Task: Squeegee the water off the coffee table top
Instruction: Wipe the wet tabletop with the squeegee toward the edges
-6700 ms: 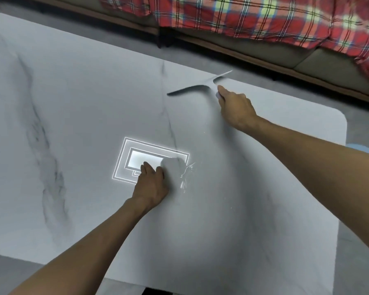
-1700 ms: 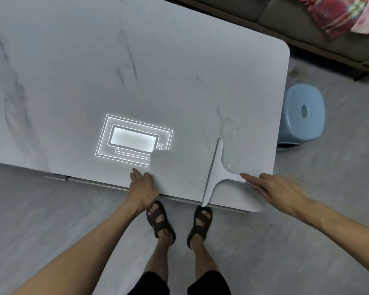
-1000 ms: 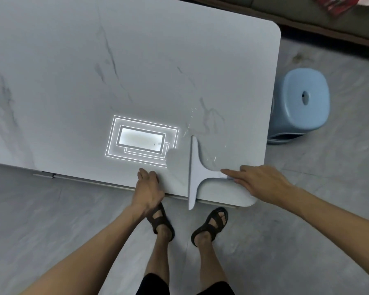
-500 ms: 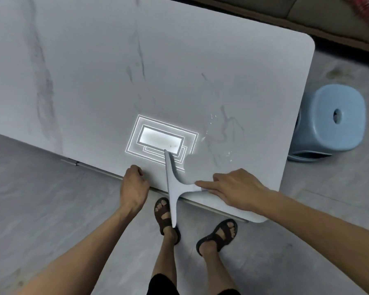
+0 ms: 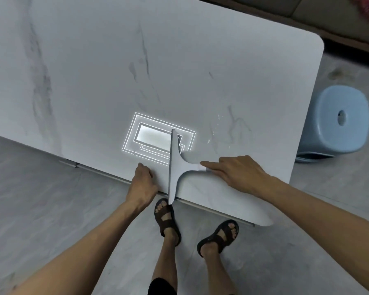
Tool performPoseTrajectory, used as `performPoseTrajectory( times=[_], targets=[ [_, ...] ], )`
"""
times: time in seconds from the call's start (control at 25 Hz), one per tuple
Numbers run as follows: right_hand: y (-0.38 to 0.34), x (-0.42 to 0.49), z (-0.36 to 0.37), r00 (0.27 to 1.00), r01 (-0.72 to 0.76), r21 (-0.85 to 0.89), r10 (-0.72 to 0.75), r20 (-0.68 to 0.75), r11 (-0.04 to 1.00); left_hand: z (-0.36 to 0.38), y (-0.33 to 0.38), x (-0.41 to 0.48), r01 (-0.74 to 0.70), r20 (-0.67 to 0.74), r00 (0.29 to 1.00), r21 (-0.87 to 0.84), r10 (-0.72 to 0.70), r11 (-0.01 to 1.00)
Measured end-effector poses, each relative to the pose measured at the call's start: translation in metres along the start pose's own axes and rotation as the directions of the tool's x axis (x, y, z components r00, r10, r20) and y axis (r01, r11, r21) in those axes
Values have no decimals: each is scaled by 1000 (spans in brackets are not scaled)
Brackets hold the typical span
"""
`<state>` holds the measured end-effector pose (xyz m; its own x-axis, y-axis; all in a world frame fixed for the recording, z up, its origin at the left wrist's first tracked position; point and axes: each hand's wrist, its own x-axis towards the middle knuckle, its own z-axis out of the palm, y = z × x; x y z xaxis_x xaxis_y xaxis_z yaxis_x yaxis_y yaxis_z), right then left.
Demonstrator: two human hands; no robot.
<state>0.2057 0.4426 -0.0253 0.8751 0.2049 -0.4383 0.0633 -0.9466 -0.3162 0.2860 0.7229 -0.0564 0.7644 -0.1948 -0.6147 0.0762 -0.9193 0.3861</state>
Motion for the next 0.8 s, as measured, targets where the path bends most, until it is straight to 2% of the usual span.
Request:
performPoseTrajectory(
  times=[0.2,0.44,0.68,0.8],
  targets=[
    [61,-94,4,976,-216,-1,216,16,976,15,34,-4,-116,126,987,122,100,986],
    [96,-174,-11,951,-308,-63,309,-5,949,27,77,-13,-20,222,975,83,1,996],
    [110,-141,-65,875,-442,122,457,-161,889,6,125,0,-46,110,993,-35,49,998],
    [122,-89,-93,793,-492,420,592,-145,762,-9,140,27,4,52,999,-81,0,997]
  ],
)
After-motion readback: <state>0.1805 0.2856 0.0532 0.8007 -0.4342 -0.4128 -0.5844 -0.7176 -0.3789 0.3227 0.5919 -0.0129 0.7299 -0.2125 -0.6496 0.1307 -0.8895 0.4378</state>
